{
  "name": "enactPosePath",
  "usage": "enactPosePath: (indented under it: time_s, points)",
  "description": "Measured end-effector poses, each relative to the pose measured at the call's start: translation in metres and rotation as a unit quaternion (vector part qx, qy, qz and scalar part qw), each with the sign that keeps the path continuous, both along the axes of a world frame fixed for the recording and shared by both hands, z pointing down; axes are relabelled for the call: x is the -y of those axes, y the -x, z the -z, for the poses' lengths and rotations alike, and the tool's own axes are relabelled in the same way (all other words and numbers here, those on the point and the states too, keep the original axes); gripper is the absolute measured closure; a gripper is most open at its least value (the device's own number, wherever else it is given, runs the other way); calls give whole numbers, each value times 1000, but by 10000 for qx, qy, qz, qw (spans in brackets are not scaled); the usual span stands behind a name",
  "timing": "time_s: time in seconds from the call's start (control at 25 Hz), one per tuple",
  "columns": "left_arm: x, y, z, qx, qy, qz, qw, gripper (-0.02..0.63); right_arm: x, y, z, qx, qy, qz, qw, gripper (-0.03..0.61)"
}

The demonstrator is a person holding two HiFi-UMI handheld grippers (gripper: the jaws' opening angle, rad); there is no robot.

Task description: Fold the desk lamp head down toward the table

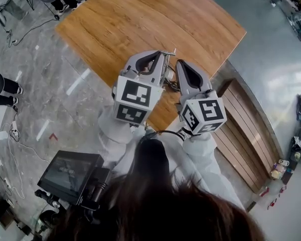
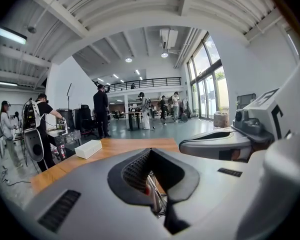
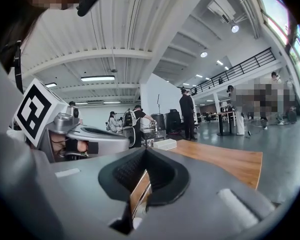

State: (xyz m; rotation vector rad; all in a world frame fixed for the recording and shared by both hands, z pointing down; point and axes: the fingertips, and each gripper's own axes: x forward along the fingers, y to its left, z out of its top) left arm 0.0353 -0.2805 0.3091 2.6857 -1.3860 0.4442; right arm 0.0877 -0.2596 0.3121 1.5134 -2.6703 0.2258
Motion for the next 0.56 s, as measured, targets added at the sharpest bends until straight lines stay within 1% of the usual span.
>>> enactPosePath:
  time_s: [0.28,0.56]
  points:
    - [-1,5,6,-101,-10,29,9999,613,-1,4,6,4,-18,24,10000,578]
    - [0,2,4,-115,3,63,9999,613,-1,2,3,-2,16,54,10000,578]
